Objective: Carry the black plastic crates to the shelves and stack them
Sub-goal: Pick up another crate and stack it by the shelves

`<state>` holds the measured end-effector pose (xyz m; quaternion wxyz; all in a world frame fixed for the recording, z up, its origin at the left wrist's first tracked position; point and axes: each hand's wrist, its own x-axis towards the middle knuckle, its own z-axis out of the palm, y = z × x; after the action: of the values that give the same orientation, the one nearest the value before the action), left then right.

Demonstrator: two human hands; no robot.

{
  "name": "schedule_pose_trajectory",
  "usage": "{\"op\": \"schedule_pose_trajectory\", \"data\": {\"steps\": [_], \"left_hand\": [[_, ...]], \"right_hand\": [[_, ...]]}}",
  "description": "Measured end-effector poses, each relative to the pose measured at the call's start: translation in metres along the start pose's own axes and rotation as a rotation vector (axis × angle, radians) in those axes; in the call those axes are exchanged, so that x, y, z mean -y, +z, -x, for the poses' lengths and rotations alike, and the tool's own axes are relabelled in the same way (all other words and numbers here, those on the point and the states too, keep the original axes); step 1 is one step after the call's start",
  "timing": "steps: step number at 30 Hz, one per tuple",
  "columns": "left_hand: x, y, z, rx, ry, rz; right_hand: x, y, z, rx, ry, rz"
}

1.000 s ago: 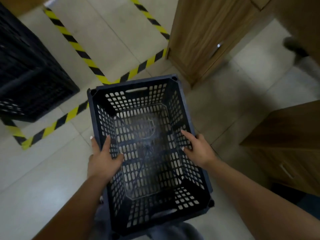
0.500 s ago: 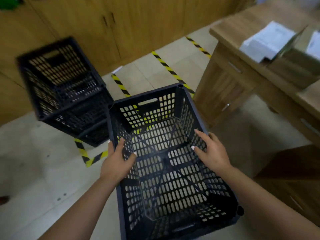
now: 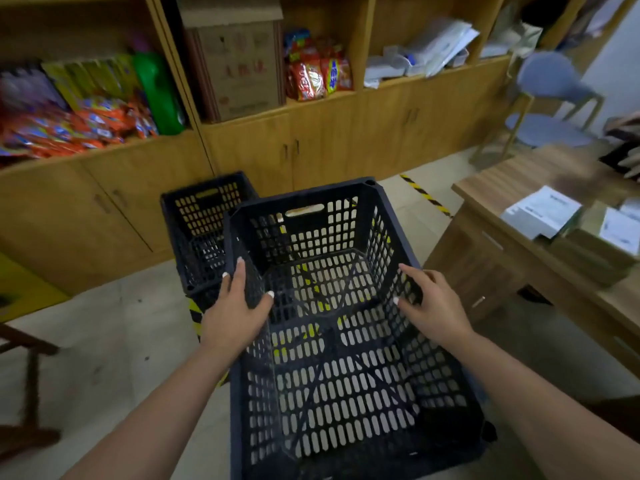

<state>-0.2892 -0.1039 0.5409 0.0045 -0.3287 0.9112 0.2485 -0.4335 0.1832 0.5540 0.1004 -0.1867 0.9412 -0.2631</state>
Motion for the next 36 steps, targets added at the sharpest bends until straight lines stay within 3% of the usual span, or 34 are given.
{"op": "schedule_pose_trajectory", "data": {"steps": [12,26,36], "left_hand": [[0.043,-0.088,-0.053,-0.221,-0.103,-0.010],[0.074,-0.116,-0.165,-0.269,-0.361,0.036],[0.121,-0.153,-0.271,-0.254,-0.346,0.037]], "right_hand": [[0.092,0.018,-0.082,-0.008,-0.114,-0.103],[0.167,0.058,-0.253,0.154,-0.288,-0.134],[0.231,0.100,-0.344,0.154,-0.302,-0.122]]}}
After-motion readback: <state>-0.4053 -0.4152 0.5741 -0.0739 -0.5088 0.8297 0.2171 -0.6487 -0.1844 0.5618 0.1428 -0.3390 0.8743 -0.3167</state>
